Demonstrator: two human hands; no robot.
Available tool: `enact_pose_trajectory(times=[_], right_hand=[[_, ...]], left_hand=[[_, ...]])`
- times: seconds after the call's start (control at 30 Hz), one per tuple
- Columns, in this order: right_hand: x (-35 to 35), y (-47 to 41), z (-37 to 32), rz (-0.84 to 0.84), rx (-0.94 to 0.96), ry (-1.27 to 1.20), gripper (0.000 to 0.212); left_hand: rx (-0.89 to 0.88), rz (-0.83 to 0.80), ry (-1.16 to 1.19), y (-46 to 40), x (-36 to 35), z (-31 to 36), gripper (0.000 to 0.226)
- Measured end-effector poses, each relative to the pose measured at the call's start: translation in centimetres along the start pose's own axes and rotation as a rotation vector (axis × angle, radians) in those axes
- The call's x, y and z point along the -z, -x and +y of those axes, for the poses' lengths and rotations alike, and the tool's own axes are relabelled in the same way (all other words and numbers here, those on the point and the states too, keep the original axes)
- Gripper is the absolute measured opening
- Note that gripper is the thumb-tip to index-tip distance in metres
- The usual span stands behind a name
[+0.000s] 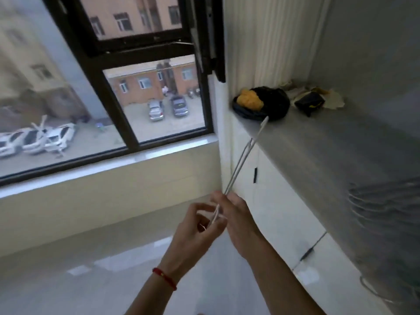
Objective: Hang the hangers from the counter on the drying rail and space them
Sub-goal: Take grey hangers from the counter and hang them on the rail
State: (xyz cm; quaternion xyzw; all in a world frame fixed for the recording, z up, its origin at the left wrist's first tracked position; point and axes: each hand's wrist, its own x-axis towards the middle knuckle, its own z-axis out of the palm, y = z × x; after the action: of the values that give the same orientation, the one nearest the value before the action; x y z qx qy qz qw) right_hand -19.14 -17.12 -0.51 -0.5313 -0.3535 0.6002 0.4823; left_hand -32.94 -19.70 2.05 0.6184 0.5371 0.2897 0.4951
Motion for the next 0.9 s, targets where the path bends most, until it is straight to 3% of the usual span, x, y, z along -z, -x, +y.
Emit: enact_pose_trajectory(times=[0.13, 0.23, 0.3, 0.37, 0.43, 0.63, 0.9], right_hand=[[-8.5, 4.0, 3.4, -0.218, -0.017, 0.031, 0.07], [-14.3, 7.6, 6.0, -0.357, -0.084, 0.011, 0.079], [-18.1, 10.1, 7.5, -0.427, -0.125, 0.065, 0.079], [-22.2, 13.1, 8.7, -0.464, -0.16, 0.139, 0.066], [-26.5, 16.4, 9.8, -0.502, -0.194, 0.188, 0.062], [-40.4, 29.1, 13.2, -0.671, -0.228, 0.271, 0.08], [-54.9, 39.8, 16.7, -0.779, -0.088, 0.362, 0.094]], left_hand=[[0.119, 0.239, 0.041, 9.2, 5.5, -3.7, 0.053], [0.176, 0.492, 0.035, 16.4, 9.5, -6.2, 0.051], [0.228, 0.669, 0.099, 20.9, 12.3, -7.6, 0.042], [0.258, 0.787, 0.139, 25.5, 15.3, -8.6, 0.029], [0.25, 0.867, 0.12, 30.2, 18.1, -9.4, 0.022], [0.245, 1.051, 0.076, 44.9, 26.3, -12.2, 0.014], [0.218, 1.227, 0.109, 59.6, 35.7, -15.0, 0.013]])
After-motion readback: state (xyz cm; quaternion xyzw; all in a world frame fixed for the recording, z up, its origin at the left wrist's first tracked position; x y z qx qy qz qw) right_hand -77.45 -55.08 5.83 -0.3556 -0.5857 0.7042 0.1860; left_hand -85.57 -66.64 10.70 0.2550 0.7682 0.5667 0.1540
